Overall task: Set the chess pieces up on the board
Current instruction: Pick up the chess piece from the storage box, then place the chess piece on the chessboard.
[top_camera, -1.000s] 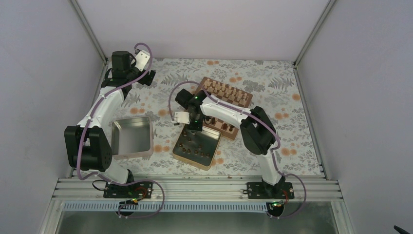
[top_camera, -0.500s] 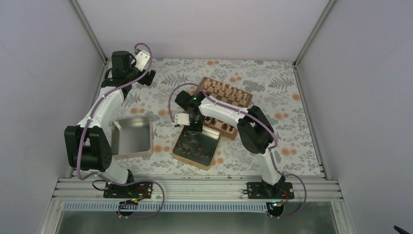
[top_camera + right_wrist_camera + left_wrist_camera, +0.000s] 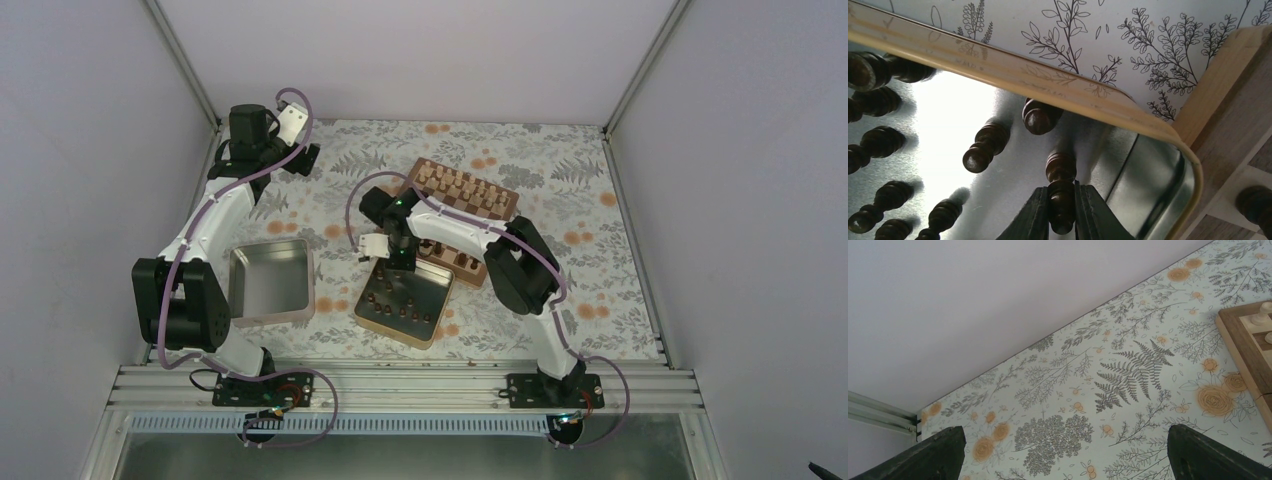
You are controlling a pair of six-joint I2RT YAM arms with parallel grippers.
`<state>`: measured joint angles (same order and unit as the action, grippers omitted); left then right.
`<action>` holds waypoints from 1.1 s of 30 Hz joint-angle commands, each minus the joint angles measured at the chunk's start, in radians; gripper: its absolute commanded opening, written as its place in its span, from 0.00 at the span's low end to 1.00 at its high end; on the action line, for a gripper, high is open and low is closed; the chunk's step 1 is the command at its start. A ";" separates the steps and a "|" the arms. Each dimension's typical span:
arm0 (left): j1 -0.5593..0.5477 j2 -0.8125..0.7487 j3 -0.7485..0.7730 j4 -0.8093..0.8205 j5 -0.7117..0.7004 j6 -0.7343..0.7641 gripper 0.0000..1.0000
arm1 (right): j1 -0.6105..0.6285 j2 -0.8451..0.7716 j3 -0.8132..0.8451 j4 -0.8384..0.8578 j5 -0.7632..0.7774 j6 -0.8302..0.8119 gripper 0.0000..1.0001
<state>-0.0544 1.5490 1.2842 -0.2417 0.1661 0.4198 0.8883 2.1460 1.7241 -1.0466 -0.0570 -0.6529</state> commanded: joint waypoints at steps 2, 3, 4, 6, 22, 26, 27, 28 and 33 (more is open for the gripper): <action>0.001 -0.019 -0.001 0.014 0.018 0.007 1.00 | -0.012 -0.035 0.058 -0.046 -0.020 0.005 0.10; 0.002 -0.018 0.003 0.013 0.018 0.006 1.00 | -0.014 -0.046 0.068 -0.057 -0.024 0.005 0.09; 0.002 -0.019 0.004 0.010 0.018 0.005 1.00 | -0.016 -0.057 0.077 -0.068 -0.023 0.004 0.09; 0.001 -0.020 0.006 0.009 0.018 0.005 1.00 | -0.025 -0.080 0.095 -0.090 -0.020 0.006 0.09; 0.001 -0.016 0.020 0.004 0.014 0.004 1.00 | -0.268 -0.234 0.059 -0.123 0.027 0.019 0.10; 0.001 -0.014 0.020 0.003 0.010 0.003 1.00 | -0.301 -0.262 0.004 -0.108 0.023 0.024 0.11; 0.001 -0.013 0.020 0.003 0.009 0.004 1.00 | -0.307 -0.266 -0.014 -0.105 0.024 0.024 0.11; 0.001 -0.015 0.020 0.003 0.008 0.002 1.00 | -0.312 -0.269 -0.035 -0.101 0.026 0.027 0.11; 0.001 -0.012 0.022 0.002 0.008 0.002 1.00 | -0.326 -0.287 -0.125 -0.065 0.018 0.041 0.11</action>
<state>-0.0544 1.5490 1.2842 -0.2424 0.1684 0.4194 0.5716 1.8988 1.6489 -1.1423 -0.0341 -0.6369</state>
